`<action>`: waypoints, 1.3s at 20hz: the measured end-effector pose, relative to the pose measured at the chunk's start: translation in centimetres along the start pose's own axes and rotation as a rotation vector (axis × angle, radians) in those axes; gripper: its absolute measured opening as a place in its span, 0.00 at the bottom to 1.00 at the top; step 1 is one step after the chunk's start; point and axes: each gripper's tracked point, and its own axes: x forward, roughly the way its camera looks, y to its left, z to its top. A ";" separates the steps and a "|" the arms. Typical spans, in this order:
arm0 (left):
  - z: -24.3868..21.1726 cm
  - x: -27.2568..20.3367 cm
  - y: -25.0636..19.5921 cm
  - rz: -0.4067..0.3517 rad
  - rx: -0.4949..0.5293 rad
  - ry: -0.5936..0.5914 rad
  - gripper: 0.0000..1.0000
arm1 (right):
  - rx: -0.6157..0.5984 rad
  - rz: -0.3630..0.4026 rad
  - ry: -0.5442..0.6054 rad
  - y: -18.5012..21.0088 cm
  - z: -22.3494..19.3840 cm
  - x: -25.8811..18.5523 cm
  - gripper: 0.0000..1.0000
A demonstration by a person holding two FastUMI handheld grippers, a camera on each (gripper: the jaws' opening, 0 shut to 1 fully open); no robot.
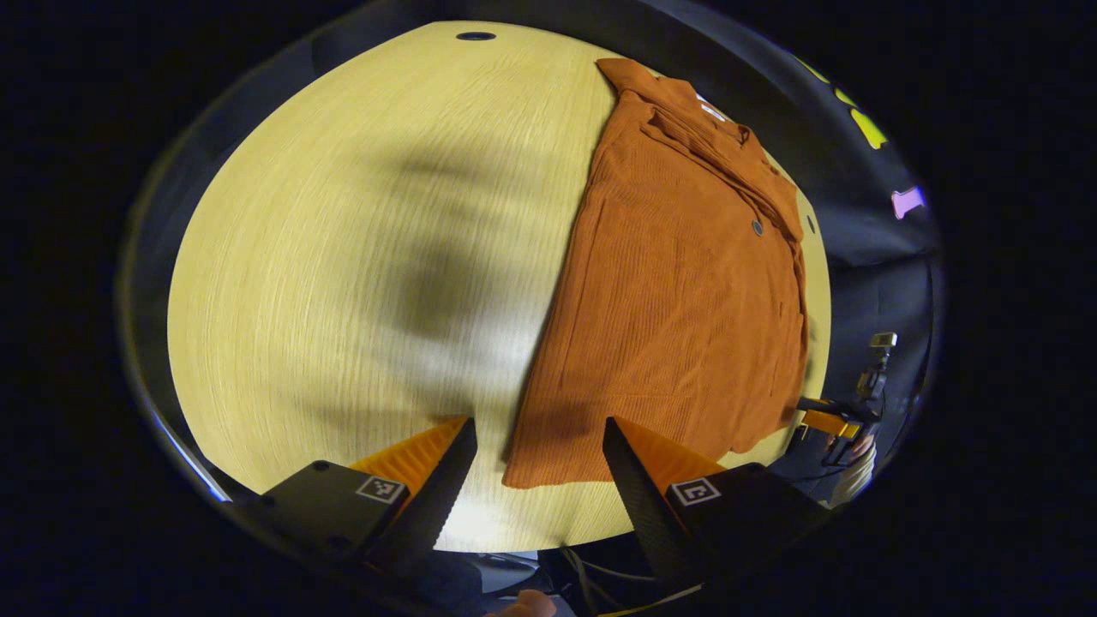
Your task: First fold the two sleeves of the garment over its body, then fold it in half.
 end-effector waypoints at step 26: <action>0.6 -1.4 0.7 0.057 0.060 0.180 0.09 | 0.193 0.160 0.101 3.6 -1.0 5.8 0.16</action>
